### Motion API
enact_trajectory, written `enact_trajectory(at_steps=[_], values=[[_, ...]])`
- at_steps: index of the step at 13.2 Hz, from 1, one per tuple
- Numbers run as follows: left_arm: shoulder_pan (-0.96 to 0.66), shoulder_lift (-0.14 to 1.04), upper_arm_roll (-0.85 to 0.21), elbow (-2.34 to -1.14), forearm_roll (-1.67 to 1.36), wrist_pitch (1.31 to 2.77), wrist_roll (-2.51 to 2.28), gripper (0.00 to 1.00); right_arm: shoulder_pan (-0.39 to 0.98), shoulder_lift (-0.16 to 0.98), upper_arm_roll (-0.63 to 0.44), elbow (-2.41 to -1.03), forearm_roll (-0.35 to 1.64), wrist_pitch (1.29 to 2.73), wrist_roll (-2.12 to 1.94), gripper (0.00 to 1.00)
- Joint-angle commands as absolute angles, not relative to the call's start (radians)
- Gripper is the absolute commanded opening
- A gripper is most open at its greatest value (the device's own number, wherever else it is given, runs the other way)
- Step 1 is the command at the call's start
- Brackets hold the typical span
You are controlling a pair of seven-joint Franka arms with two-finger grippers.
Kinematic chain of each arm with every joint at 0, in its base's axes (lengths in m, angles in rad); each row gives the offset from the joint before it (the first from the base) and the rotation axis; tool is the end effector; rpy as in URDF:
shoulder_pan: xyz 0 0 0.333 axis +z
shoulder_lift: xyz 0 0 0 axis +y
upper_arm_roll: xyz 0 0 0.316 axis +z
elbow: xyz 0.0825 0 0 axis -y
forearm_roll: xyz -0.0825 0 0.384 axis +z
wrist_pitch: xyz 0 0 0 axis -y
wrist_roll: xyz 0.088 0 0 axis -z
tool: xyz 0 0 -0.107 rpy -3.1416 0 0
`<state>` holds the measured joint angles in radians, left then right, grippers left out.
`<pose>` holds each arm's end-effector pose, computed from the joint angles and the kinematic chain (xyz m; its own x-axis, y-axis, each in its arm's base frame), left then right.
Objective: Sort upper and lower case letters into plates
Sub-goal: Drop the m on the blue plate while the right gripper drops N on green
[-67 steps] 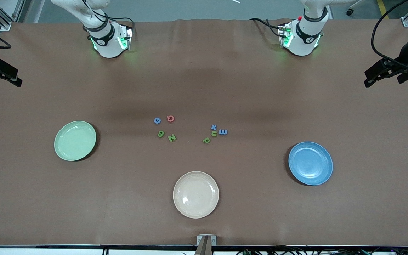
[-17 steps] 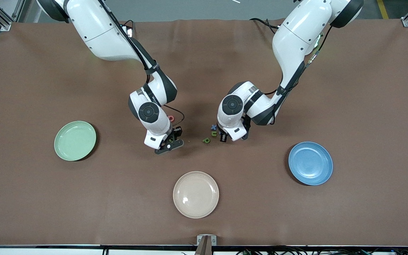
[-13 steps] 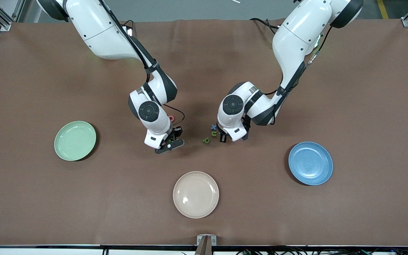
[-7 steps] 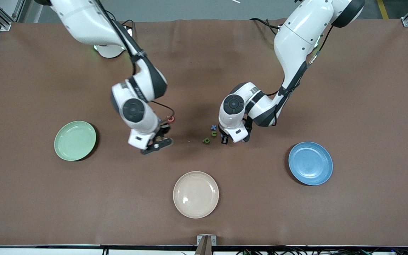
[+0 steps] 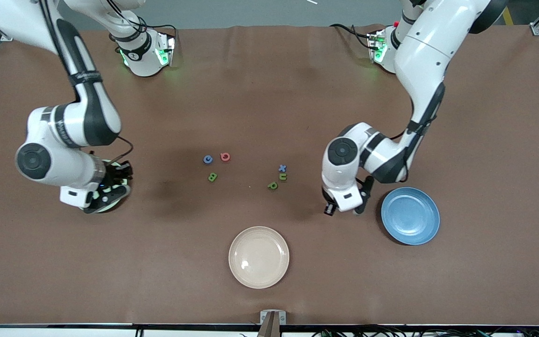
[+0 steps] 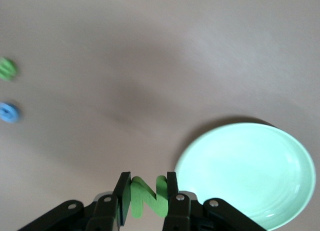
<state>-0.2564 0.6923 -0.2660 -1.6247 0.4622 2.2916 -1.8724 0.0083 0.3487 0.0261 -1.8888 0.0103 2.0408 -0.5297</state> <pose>0.6156 -0.3161 0.2279 0.4402 0.8812 0.1725 0.8902 -0.4534 0.0439 0.6033 0.0206 0.3071 0.8326 0.5303 -0.1600 0.5181 -0.8477 -0.1134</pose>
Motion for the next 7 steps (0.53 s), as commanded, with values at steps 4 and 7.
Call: enact_trajectory(at_steps=[4, 7], values=[[-0.074, 0.607, -0.276, -1.640, 0.472, 2.171, -1.573, 0.00, -0.187, 0.348, 0.049, -2.134, 0.000, 2.393, -0.862, 0.11], [0.021, 0.615, -0.276, -1.673, 0.472, 2.171, -1.456, 0.03, -0.198, 0.354, 0.049, -2.233, 0.002, 2.538, -0.882, 0.11]])
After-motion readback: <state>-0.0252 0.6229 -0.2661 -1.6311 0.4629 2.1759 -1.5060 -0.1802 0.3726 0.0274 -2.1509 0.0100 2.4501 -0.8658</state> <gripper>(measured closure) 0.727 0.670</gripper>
